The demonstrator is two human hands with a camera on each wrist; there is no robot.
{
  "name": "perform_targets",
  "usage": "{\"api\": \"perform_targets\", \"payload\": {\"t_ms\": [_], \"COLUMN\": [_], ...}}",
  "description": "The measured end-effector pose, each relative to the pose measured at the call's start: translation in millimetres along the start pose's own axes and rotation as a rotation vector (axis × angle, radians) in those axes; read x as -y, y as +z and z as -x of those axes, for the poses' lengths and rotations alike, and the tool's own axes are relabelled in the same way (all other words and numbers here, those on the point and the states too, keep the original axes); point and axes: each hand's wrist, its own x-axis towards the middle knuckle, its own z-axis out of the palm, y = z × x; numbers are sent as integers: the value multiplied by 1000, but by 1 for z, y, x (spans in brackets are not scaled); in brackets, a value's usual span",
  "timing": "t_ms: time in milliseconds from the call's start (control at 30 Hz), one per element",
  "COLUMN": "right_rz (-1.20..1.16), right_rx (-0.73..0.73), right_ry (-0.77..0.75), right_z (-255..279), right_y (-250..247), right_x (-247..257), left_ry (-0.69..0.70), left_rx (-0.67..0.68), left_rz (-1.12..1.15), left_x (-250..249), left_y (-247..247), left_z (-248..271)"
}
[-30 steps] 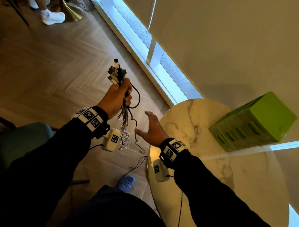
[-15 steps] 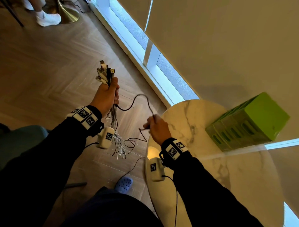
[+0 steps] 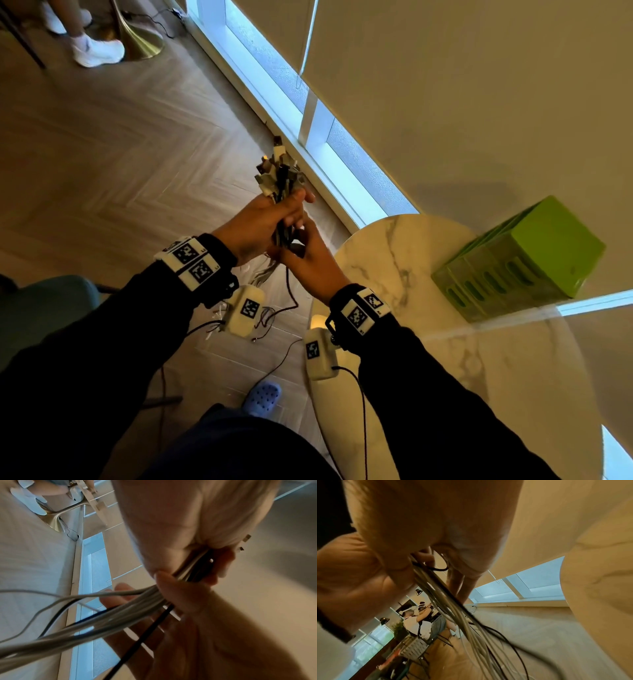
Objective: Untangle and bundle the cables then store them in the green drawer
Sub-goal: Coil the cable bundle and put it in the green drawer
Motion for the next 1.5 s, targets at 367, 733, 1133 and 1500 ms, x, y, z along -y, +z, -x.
{"api": "perform_targets", "payload": {"t_ms": [367,733,1133,1500], "right_rz": [239,203,188,-323], "right_rx": [-222,-115,4,-155], "right_ry": [9,501,-4,-4], "right_z": [7,18,-4,15], "right_y": [-8,-31,-12,-4], "right_x": [-2,-26,6,34], "left_ry": [-14,7,-111,170], "left_rx": [-238,-498,-38,-259], "left_rz": [129,140,-596,-368], "left_x": [18,9,5,-6], "left_y": [-16,-25,13,30], "left_z": [-13,-22,-8,-14]}}
